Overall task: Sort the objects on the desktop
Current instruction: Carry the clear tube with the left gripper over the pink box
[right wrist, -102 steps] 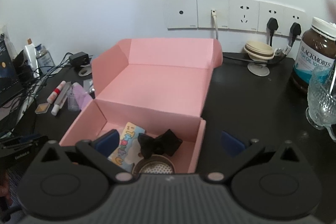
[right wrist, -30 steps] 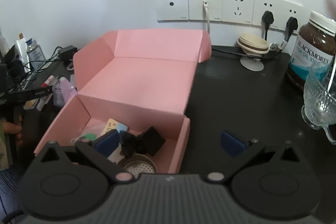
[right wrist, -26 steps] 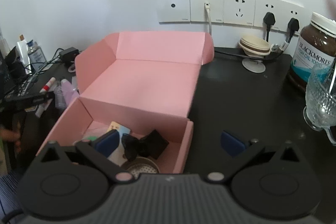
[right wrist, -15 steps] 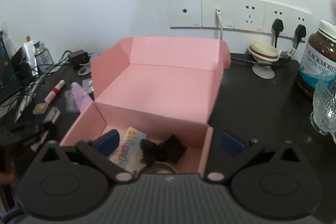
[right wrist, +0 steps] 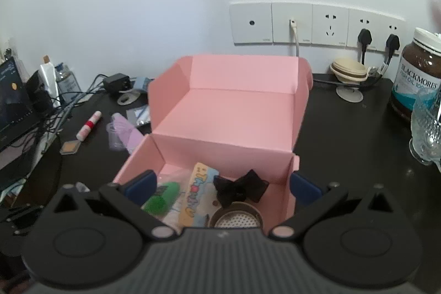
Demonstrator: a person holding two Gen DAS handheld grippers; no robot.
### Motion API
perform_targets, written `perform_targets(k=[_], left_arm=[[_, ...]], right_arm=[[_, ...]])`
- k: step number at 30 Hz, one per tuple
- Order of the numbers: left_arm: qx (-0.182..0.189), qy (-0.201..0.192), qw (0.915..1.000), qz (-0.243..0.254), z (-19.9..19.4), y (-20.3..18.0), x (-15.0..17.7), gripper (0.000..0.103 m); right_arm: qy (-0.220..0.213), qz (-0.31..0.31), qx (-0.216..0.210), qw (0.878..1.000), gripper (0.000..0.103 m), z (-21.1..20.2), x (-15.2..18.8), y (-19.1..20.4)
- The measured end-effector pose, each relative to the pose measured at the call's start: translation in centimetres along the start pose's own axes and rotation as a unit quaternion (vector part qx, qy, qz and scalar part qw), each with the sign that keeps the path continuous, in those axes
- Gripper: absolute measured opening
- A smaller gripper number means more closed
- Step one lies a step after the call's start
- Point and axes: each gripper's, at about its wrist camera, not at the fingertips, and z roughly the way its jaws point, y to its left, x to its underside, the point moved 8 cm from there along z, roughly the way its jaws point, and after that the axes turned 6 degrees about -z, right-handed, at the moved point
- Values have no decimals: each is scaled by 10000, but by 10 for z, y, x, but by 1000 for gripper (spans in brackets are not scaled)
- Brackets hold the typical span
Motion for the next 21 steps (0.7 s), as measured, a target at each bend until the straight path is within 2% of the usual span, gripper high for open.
perform_targets(k=[14, 21], left_arm=[[207, 64, 9992, -344, -5, -1, 2, 16], [175, 88, 9992, -359, -9, -1, 1, 16]], right_arm=[[-147, 81, 142, 9998, 102, -20, 5, -4], [-181, 192, 119, 9996, 102, -23, 10, -7]])
